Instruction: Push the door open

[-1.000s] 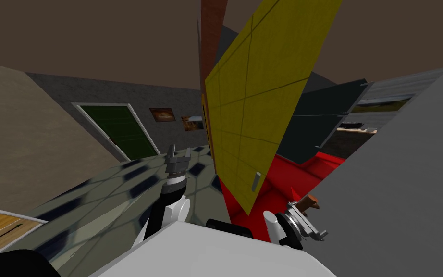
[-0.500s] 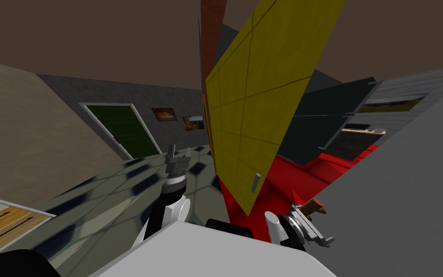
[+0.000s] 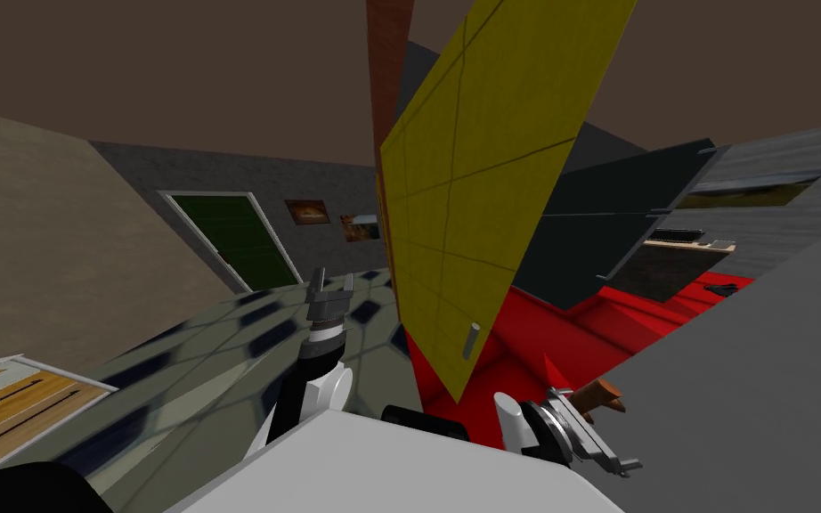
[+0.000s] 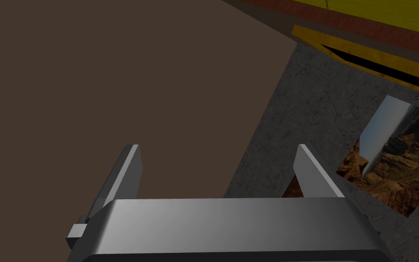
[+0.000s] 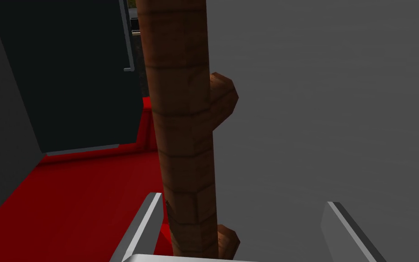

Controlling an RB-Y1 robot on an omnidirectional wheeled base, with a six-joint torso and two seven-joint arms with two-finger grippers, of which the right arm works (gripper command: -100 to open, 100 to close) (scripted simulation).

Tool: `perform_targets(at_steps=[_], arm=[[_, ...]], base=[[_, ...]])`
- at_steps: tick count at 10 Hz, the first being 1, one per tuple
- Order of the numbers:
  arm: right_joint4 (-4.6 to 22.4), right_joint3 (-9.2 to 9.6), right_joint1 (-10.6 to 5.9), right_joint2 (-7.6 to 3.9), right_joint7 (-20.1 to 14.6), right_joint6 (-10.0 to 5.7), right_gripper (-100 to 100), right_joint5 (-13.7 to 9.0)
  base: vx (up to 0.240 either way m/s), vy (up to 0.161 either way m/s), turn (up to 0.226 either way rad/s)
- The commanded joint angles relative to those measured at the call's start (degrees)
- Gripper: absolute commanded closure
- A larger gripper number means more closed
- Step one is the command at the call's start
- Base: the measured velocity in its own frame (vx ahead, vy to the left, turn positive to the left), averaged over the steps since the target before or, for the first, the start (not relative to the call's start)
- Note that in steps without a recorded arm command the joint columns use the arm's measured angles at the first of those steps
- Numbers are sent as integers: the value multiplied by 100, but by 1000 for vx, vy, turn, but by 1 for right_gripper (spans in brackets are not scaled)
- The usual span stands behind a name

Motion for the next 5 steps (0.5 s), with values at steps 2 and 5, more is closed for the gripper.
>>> perform_targets(at_steps=[2, 5], arm=[[231, -171, 49, -66, -94, -214, 100, -140], [300, -351, 44, -89, -76, -413, 100, -359]], base=[[22, -74, 13], [28, -72, 65]])
